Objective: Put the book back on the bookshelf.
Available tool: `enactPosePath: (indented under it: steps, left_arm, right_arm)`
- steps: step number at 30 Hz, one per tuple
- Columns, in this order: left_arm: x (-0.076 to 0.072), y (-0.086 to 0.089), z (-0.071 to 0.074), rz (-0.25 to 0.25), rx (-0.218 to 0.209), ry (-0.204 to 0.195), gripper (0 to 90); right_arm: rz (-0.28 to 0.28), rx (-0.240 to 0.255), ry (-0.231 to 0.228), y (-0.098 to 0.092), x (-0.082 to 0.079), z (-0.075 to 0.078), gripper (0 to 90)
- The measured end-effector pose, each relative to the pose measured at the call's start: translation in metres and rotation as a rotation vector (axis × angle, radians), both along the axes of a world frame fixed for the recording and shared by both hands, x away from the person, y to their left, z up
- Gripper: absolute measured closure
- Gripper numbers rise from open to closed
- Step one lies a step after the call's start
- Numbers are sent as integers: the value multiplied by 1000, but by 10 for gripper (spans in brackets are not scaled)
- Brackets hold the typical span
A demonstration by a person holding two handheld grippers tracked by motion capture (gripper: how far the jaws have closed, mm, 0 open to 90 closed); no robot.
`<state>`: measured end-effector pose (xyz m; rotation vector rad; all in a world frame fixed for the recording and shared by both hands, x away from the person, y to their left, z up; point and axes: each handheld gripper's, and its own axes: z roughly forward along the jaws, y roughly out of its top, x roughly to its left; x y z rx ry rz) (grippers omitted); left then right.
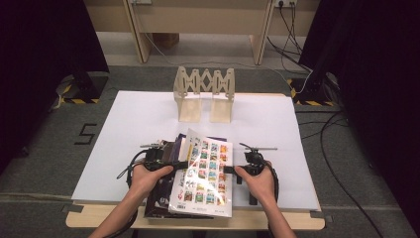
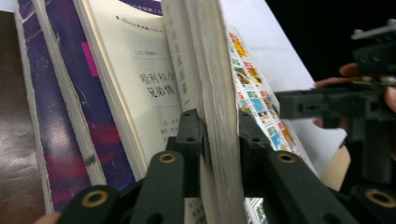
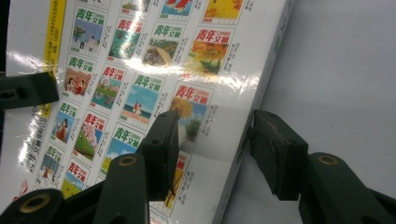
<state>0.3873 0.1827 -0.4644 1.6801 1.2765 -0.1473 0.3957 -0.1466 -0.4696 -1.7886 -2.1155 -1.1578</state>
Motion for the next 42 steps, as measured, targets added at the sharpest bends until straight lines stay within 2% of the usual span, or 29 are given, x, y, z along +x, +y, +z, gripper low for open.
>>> enactPosePath:
  steps: [2,3,5,9,13,16,19,21,27,30,31,33,36,38,40,42]
  left_arm:
    - [1,2,1,-20,0,-9,766]
    - [1,2,2,-31,12,-17,774]
    - [1,3,2,-36,21,-21,781]
    - [2,7,-2,-46,30,-20,783]
    - [3,10,-5,-48,30,-5,782]
    - [5,13,-6,-49,26,9,780]
    - [5,13,-7,-53,35,5,778]
    - [5,13,-6,-55,42,3,775]
    - [7,12,-6,-69,58,-2,769]
    - [8,12,-6,-88,68,-8,760]
    - [10,13,-5,-97,75,-6,757]
    - [11,13,-4,-105,97,-7,752]
    - [11,13,-3,-114,123,-10,735]
    - [12,14,-3,-118,135,-10,731]
    - [13,16,-4,-122,128,-4,730]
    - [13,15,-4,-125,134,-7,729]
  right_arm:
    - [-1,20,2,-2,4,0,508]
    - [-5,53,-2,-5,11,0,491]
    - [-23,45,-22,-8,26,3,472]
    - [-17,27,-21,-7,48,6,466]
    - [-7,15,6,0,66,4,459]
    - [-11,21,23,3,73,1,460]
    - [-10,28,35,4,77,-3,451]
    - [-12,53,53,4,82,-5,448]
    - [1,66,64,9,89,-7,440]
    - [-5,65,71,10,90,-4,486]
    - [-8,51,54,9,89,3,546]
    - [-10,49,47,9,88,7,567]
    - [-10,33,3,13,83,20,620]
    - [-4,43,-17,15,82,26,648]
    - [3,50,-22,16,82,28,654]
    - [6,58,2,17,84,27,656]
